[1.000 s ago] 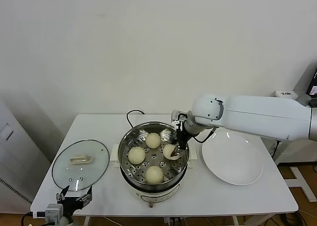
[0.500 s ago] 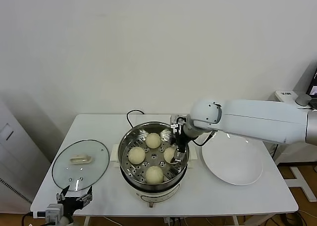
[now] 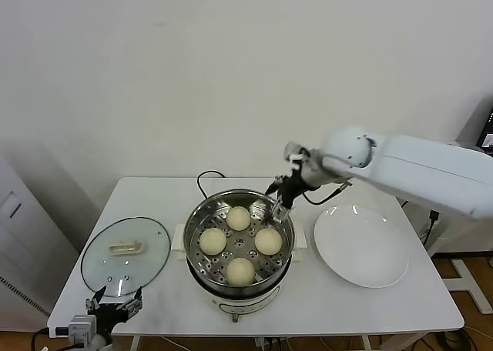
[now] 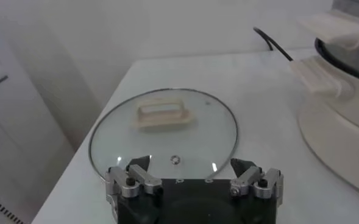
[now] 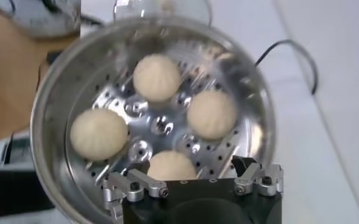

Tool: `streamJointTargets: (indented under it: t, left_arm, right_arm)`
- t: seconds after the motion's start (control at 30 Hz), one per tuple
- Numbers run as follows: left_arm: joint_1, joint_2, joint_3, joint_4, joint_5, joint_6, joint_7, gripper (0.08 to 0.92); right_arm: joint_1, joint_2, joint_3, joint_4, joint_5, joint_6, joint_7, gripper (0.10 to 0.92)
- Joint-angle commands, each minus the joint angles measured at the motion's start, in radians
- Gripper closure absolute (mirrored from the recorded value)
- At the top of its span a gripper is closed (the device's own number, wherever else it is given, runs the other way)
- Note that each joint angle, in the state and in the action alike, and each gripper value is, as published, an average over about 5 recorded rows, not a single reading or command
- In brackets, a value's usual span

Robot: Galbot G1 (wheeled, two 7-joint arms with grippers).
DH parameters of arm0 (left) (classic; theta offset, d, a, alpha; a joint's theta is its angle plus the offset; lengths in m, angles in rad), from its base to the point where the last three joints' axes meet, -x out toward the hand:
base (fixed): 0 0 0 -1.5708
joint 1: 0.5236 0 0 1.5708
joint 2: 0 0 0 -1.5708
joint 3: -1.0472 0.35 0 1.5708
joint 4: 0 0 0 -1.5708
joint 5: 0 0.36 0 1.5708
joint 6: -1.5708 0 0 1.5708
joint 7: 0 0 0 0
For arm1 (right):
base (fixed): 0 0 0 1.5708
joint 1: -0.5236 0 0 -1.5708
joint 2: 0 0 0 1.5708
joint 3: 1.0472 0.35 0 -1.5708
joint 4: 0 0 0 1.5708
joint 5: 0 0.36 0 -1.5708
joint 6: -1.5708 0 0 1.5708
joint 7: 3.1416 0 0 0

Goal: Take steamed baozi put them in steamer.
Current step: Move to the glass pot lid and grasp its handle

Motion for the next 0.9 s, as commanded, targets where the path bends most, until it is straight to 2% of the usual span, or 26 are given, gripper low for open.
streamJointTargets:
  t: [0.03, 0.23, 0.37, 0.5, 0.63, 0.73, 0.9]
  left_arm:
    - [-0.005, 0.008, -0.006, 0.002, -0.007, 0.002, -0.003, 0.177]
    - [-0.008, 0.012, -0.011, 0.003, -0.018, -0.001, -0.006, 0.177]
    - [-0.004, 0.019, -0.015, 0.004, -0.033, -0.013, -0.007, 0.177]
    - [-0.009, 0.013, -0.014, 0.001, -0.035, -0.017, -0.007, 0.177]
    - [-0.004, 0.010, -0.025, -0.005, -0.029, -0.024, -0.007, 0.177]
    - [-0.003, 0.009, -0.027, -0.009, -0.007, -0.029, -0.005, 0.177]
    - [0.009, 0.012, -0.026, -0.010, 0.111, -0.047, 0.017, 0.177]
  right_arm:
    - [-0.429, -0.202, 0.571, -0.025, 0.026, 0.155, 0.104, 0.203]
    - [-0.711, -0.244, 0.853, -0.021, 0.022, 0.286, 0.240, 0.203]
    - [-0.950, -0.237, 1.089, 0.023, 0.020, 0.337, 0.392, 0.203]
    - [-1.192, -0.197, 1.297, 0.039, -0.035, 0.406, 0.508, 0.203]
    - [-1.365, -0.093, 1.437, 0.042, -0.107, 0.487, 0.601, 0.203]
    - [-1.482, 0.013, 1.550, 0.046, -0.170, 0.531, 0.618, 0.203]
    - [-1.649, 0.153, 1.702, 0.056, -0.328, 0.582, 0.561, 0.203]
